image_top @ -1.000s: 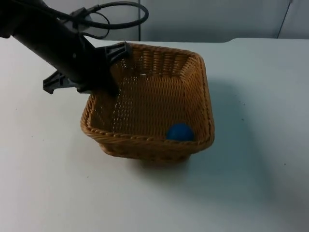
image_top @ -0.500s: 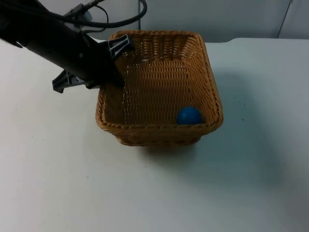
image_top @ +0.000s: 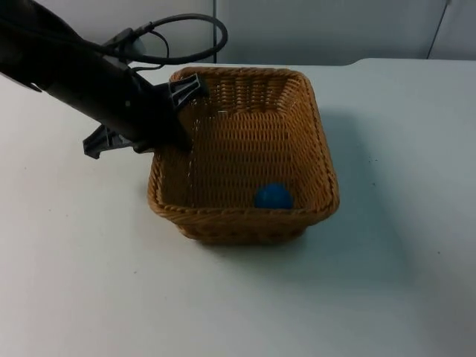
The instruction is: Pick up the basket with the left hand and place the ball into the basket with the right hand.
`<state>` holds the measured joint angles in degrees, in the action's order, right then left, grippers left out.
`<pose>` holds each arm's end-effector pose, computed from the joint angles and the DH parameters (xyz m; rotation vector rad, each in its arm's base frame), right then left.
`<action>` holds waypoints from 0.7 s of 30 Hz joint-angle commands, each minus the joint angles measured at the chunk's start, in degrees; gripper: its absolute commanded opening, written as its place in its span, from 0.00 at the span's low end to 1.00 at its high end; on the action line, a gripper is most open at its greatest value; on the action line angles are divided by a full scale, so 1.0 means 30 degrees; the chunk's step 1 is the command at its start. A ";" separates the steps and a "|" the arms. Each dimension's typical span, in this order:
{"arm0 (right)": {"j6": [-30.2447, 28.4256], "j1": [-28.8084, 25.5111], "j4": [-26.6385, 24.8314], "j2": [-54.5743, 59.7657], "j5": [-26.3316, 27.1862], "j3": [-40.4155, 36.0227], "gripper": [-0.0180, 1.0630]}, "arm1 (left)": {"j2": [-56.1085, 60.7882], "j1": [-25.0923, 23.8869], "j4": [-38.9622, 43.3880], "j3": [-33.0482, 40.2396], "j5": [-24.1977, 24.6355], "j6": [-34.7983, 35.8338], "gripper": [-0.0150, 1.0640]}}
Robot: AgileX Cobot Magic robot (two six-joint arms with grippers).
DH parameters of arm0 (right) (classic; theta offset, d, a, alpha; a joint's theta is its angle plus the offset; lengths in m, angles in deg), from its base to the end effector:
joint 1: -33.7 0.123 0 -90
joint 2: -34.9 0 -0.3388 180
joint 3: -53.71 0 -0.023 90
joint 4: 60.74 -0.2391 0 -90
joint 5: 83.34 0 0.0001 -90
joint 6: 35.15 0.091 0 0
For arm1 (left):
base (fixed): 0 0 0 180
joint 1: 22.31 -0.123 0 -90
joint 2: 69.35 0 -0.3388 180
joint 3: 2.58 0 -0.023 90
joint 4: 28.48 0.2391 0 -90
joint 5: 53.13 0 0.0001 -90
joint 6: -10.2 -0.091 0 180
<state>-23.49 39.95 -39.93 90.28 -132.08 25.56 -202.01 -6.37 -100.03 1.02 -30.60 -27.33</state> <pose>0.1113 -0.0123 0.3948 -0.0288 2.2585 -0.2715 0.4348 -0.1587 0.1470 -0.2185 2.5974 -0.7965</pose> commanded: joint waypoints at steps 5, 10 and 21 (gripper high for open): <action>0.0124 0.0073 0.0164 0.0006 0.0112 -0.0073 0.95 | 0.0047 0.0164 -0.0188 -0.0133 0.0288 0.0006 0.24; 0.0124 0.0073 0.0164 0.0006 0.0150 -0.0073 0.95 | 0.0047 0.0164 0.0044 -0.0133 0.0394 0.0102 0.77; 0.0124 0.0073 0.0129 0.0006 0.0449 -0.0073 0.95 | 0.0047 0.0164 0.2415 -0.0133 0.1275 0.1313 0.87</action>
<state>-23.35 39.95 -39.80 90.28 -131.31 25.56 -202.27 -6.37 -93.82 1.02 -27.87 -23.93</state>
